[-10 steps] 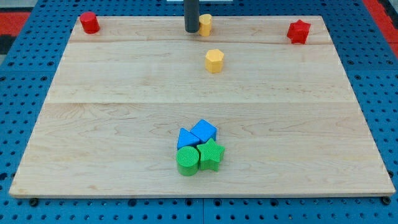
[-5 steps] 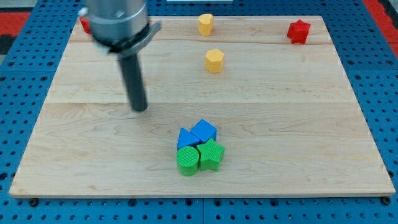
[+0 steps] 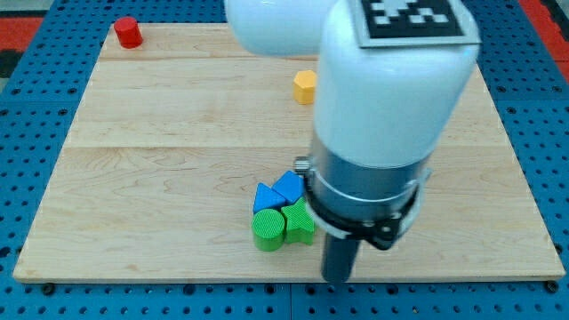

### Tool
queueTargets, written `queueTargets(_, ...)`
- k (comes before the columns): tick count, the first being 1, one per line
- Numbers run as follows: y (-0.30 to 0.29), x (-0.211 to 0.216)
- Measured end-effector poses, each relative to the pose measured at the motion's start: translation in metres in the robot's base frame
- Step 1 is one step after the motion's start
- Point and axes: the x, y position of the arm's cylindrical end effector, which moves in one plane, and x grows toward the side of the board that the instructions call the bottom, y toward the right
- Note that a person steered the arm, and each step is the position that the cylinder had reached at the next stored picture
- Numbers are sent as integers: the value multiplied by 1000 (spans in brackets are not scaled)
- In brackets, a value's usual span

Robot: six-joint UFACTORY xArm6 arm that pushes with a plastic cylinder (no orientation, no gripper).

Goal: Slide green circle and blue triangle slightly up

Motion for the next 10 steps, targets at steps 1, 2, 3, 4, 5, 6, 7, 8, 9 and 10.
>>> queueTargets(1, -39, -12)
queueTargets(2, -55, -21)
queueTargets(3, -77, -24)
queueTargets(4, -85, -37)
queueTargets(5, -83, -54)
queueTargets(6, -87, -69)
queueTargets(7, -91, -84)
queueTargets(8, -96, -83)
queueTargets(9, -114, -82)
queueTargets(10, -114, -89)
